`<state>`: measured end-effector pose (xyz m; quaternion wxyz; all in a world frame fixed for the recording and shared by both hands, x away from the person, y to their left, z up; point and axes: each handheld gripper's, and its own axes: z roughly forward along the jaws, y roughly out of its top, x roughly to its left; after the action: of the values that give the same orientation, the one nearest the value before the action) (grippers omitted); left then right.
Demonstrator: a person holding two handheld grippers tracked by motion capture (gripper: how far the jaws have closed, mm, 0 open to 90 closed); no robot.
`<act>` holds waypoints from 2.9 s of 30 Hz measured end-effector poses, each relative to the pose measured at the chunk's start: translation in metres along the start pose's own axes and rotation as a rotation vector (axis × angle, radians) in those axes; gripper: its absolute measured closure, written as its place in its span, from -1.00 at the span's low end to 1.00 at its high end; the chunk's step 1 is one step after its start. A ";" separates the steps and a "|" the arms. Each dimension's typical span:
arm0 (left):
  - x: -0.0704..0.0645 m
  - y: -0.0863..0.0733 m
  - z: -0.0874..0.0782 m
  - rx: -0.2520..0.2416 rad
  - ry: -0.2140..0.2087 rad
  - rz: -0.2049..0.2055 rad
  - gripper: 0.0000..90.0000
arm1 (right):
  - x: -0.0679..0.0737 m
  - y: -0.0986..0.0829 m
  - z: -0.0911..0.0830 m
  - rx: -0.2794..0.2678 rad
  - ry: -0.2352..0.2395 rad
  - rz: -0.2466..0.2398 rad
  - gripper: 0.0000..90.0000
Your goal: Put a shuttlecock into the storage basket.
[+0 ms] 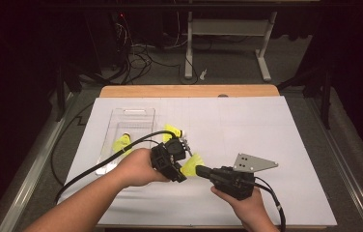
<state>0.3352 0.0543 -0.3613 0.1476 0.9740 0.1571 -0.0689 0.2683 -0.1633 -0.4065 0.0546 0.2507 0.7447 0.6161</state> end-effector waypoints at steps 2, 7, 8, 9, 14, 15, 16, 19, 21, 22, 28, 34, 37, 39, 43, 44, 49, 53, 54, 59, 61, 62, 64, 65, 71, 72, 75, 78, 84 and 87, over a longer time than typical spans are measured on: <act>0.000 0.000 0.000 0.000 -0.001 0.001 0.43 | 0.000 0.000 0.000 0.001 -0.002 -0.003 1.00; 0.001 0.000 0.000 -0.001 0.009 -0.004 0.43 | 0.000 0.001 -0.002 -0.006 0.007 -0.006 0.81; 0.002 0.000 0.000 -0.007 0.006 -0.009 0.43 | -0.001 0.001 -0.002 -0.009 0.005 -0.007 0.78; 0.002 0.000 0.000 -0.008 0.007 -0.012 0.43 | -0.001 0.001 -0.003 -0.009 0.000 -0.010 0.75; 0.003 -0.001 -0.003 -0.009 0.016 -0.014 0.43 | -0.002 0.002 -0.007 -0.021 -0.010 -0.012 0.54; 0.003 -0.001 -0.004 -0.009 0.019 -0.016 0.43 | -0.002 0.003 -0.008 -0.024 -0.011 -0.012 0.53; 0.003 -0.002 -0.005 -0.010 0.022 -0.019 0.43 | -0.002 0.003 -0.009 -0.025 -0.015 -0.015 0.49; 0.004 -0.003 -0.006 -0.012 0.025 -0.020 0.43 | -0.003 0.003 -0.012 -0.028 -0.033 -0.025 0.39; 0.004 -0.003 -0.006 -0.014 0.025 -0.021 0.43 | -0.003 0.003 -0.014 -0.030 -0.045 -0.032 0.30; 0.004 -0.003 -0.006 -0.015 0.027 -0.023 0.43 | -0.004 0.003 -0.015 -0.032 -0.053 -0.034 0.27; 0.004 -0.005 -0.006 -0.008 0.038 -0.017 0.43 | -0.007 0.003 -0.021 -0.021 -0.104 -0.055 0.09; 0.007 -0.006 -0.010 -0.018 0.048 -0.025 0.43 | -0.011 -0.001 -0.025 -0.004 -0.172 -0.068 -0.09; 0.007 -0.007 -0.010 -0.023 0.046 -0.023 0.43 | -0.014 -0.004 -0.026 0.005 -0.203 -0.067 -0.18; 0.007 -0.008 -0.010 -0.023 0.043 -0.025 0.43 | -0.015 -0.005 -0.028 0.015 -0.221 -0.071 -0.22; 0.009 -0.011 -0.009 -0.014 0.029 -0.029 0.43 | -0.016 -0.009 -0.030 0.045 -0.269 -0.091 -0.41; 0.010 -0.012 -0.009 -0.015 0.031 -0.031 0.43 | -0.016 -0.010 -0.031 0.049 -0.283 -0.093 -0.45; 0.013 -0.015 -0.011 -0.028 0.035 -0.039 0.43 | -0.018 -0.015 -0.035 0.069 -0.332 -0.096 -0.61; 0.014 -0.017 -0.013 -0.034 0.033 -0.043 0.43 | -0.021 -0.019 -0.040 0.079 -0.372 -0.097 -0.69; 0.015 -0.017 -0.013 -0.037 0.035 -0.043 0.43 | -0.021 -0.019 -0.041 0.077 -0.383 -0.097 -0.71; 0.015 -0.020 -0.014 -0.035 0.035 -0.044 0.43 | -0.024 -0.024 -0.047 0.090 -0.430 -0.093 -0.81; 0.016 -0.021 -0.015 -0.032 0.038 -0.046 0.43 | -0.026 -0.026 -0.050 0.093 -0.451 -0.087 -0.87; 0.016 -0.021 -0.015 -0.032 0.039 -0.047 0.43 | -0.027 -0.026 -0.052 0.095 -0.465 -0.089 -0.91; 0.017 -0.022 -0.015 -0.028 0.039 -0.048 0.43 | -0.028 -0.028 -0.055 0.097 -0.490 -0.094 -0.96; 0.017 -0.023 -0.015 -0.027 0.041 -0.050 0.43 | -0.029 -0.029 -0.057 0.097 -0.503 -0.093 -0.98; 0.019 -0.026 -0.018 -0.032 0.043 -0.059 0.43 | -0.036 -0.034 -0.068 0.097 -0.564 -0.079 -1.00; 0.019 -0.026 -0.018 -0.033 0.042 -0.061 0.43 | -0.037 -0.035 -0.070 0.095 -0.566 -0.078 -1.00; 0.019 -0.027 -0.019 -0.032 0.044 -0.064 0.43 | -0.039 -0.038 -0.077 0.093 -0.580 -0.074 -1.00; 0.020 -0.029 -0.020 -0.035 0.045 -0.067 0.43 | -0.041 -0.040 -0.085 0.091 -0.591 -0.066 -1.00; 0.022 -0.031 -0.023 -0.034 0.046 -0.077 0.43 | -0.043 -0.047 -0.098 0.096 -0.611 -0.056 -1.00; 0.022 -0.033 -0.026 -0.040 0.051 -0.079 0.43 | -0.045 -0.051 -0.102 0.099 -0.618 -0.047 -1.00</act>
<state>0.3473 0.0986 -0.3491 0.1604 0.9653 0.2005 -0.0469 0.2517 -0.2798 -0.4408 0.2805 0.4111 0.7276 0.4722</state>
